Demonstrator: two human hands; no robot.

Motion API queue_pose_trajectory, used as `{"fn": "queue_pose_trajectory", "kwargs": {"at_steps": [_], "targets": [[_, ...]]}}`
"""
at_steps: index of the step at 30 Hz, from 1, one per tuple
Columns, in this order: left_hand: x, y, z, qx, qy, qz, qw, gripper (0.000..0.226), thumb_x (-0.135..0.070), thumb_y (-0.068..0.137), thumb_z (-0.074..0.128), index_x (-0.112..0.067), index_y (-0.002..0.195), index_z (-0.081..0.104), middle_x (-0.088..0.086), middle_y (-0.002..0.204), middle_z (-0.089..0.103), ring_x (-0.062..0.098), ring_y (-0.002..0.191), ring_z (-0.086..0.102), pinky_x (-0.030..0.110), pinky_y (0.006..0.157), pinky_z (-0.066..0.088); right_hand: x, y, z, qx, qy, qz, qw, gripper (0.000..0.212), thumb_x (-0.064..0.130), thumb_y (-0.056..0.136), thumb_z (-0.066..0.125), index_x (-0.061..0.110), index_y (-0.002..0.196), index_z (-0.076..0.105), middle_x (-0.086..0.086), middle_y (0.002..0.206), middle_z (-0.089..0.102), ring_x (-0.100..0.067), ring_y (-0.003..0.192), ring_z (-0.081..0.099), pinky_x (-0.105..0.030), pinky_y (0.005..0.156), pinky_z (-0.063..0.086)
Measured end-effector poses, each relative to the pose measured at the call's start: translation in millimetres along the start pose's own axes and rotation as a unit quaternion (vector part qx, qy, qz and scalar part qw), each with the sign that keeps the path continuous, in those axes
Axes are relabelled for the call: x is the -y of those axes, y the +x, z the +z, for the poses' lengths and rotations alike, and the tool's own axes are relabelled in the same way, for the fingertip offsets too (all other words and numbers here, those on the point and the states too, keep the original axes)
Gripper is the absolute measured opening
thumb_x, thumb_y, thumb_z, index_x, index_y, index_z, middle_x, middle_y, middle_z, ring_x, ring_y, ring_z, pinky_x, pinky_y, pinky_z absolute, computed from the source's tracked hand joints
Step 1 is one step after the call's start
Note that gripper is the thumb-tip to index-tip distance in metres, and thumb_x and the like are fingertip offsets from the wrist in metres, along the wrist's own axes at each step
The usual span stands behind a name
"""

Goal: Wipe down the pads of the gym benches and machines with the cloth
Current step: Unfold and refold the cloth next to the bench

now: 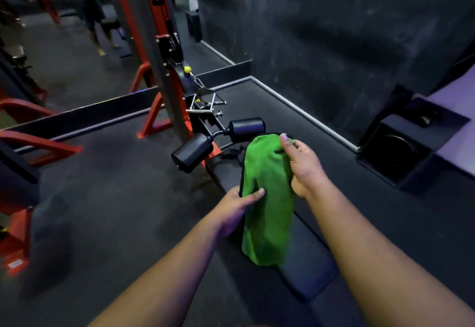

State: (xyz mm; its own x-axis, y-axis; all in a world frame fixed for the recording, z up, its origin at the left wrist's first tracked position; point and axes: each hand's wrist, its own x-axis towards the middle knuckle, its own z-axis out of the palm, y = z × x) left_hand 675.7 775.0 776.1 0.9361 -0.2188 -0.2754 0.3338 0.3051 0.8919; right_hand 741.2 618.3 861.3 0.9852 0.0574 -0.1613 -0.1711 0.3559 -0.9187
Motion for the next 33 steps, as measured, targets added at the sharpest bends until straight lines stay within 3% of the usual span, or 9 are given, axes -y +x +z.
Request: {"fn": "queue_pose_trajectory", "kwargs": {"at_steps": [3, 6, 11, 16, 19, 22, 26, 29, 33], "targets": [[-15.2, 18.4, -5.6, -0.034, -0.043, -0.001, 0.999, 0.026, -0.023, 0.097, 0.065, -0.01, 0.119, 0.07, 0.017, 0.114, 0.074, 0.025, 0.094, 0.073, 0.038, 0.083, 0.06, -24.0, 1.6, -16.4, 0.056, -0.026, 0.067, 0.996, 0.055, 0.05, 0.089, 0.057, 0.01, 0.125, 0.062, -0.01, 0.112, 0.075, -0.021, 0.096, 0.072, -0.036, 0.084, 0.058], [-25.2, 36.3, -13.0, -0.006, -0.027, -0.021, 0.999, 0.031, -0.019, 0.101, 0.058, -0.009, 0.13, 0.061, 0.017, 0.118, 0.072, 0.027, 0.098, 0.072, 0.041, 0.084, 0.059, -61.5, -7.2, -31.5, 0.082, -0.141, 0.146, 0.976, 0.047, 0.044, 0.088, 0.066, 0.012, 0.123, 0.066, -0.008, 0.114, 0.076, -0.02, 0.099, 0.072, -0.037, 0.087, 0.055], [-21.8, 62.8, -32.7, 0.051, 0.015, -0.081, 0.995, 0.037, -0.005, 0.097, 0.061, -0.001, 0.134, 0.057, 0.024, 0.126, 0.067, 0.036, 0.11, 0.068, 0.048, 0.094, 0.057, -102.5, 1.6, -40.5, -0.037, -0.086, 0.114, 0.989, 0.02, 0.019, 0.097, 0.067, 0.014, 0.117, 0.067, -0.007, 0.105, 0.078, -0.02, 0.088, 0.074, -0.03, 0.065, 0.056], [9.6, 78.3, -40.7, 0.034, 0.089, -0.191, 0.977, 0.034, -0.024, 0.098, 0.063, -0.002, 0.123, 0.068, 0.02, 0.115, 0.073, 0.03, 0.103, 0.073, 0.039, 0.085, 0.06, -127.2, 17.7, -47.9, -0.076, -0.01, 0.088, 0.993, 0.017, 0.007, 0.102, 0.057, 0.013, 0.113, 0.068, 0.0, 0.101, 0.078, -0.013, 0.089, 0.073, -0.03, 0.076, 0.059], [10.5, 95.6, -36.4, 0.011, 0.082, -0.152, 0.985, 0.03, -0.019, 0.097, 0.063, -0.001, 0.121, 0.068, 0.019, 0.112, 0.074, 0.027, 0.097, 0.074, 0.032, 0.077, 0.06, -131.9, 30.0, -59.3, -0.116, -0.076, 0.113, 0.984, 0.011, 0.024, 0.101, 0.062, 0.017, 0.095, 0.068, 0.002, 0.088, 0.074, -0.014, 0.079, 0.066, -0.029, 0.07, 0.053], [3.8, 111.4, -33.4, 0.043, 0.056, -0.148, 0.987, 0.029, -0.01, 0.097, 0.062, 0.001, 0.124, 0.067, 0.023, 0.116, 0.072, 0.033, 0.103, 0.071, 0.037, 0.081, 0.06, -126.5, 34.7, -74.2, -0.05, -0.165, 0.197, 0.965, 0.033, 0.059, 0.088, 0.068, 0.026, 0.092, 0.067, 0.005, 0.09, 0.068, -0.011, 0.085, 0.058, -0.037, 0.077, 0.043], [6.6, 137.0, -38.5, 0.022, 0.091, -0.136, 0.986, 0.03, -0.004, 0.091, 0.069, 0.001, 0.12, 0.069, 0.025, 0.115, 0.072, 0.036, 0.104, 0.071, 0.042, 0.085, 0.06, -115.7, 38.1, -88.3, -0.044, -0.161, 0.204, 0.965, 0.019, 0.036, 0.089, 0.076, 0.027, 0.104, 0.068, 0.013, 0.097, 0.069, -0.006, 0.093, 0.058, -0.036, 0.078, 0.037], [11.9, 157.8, -44.2, -0.019, 0.135, -0.122, 0.983, 0.033, -0.014, 0.086, 0.079, -0.004, 0.117, 0.071, 0.02, 0.109, 0.075, 0.034, 0.1, 0.073, 0.055, 0.091, 0.058, -125.0, 42.9, -84.5, -0.08, -0.142, 0.168, 0.972, 0.013, 0.01, 0.094, 0.071, 0.018, 0.101, 0.064, 0.002, 0.082, 0.065, -0.002, 0.067, 0.059, -0.02, 0.059, 0.04], [23.6, 168.9, -59.9, 0.052, 0.204, -0.205, 0.956, 0.097, -0.025, 0.07, 0.093, -0.012, 0.147, 0.035, 0.008, 0.125, 0.067, 0.026, 0.106, 0.07, 0.039, 0.083, 0.06, -160.7, 51.2, -71.8, -0.241, -0.184, 0.113, 0.946, 0.013, -0.002, 0.098, 0.055, 0.009, 0.094, 0.061, 0.003, 0.069, 0.055, 0.0, 0.052, 0.045, -0.018, 0.052, 0.037]]}}
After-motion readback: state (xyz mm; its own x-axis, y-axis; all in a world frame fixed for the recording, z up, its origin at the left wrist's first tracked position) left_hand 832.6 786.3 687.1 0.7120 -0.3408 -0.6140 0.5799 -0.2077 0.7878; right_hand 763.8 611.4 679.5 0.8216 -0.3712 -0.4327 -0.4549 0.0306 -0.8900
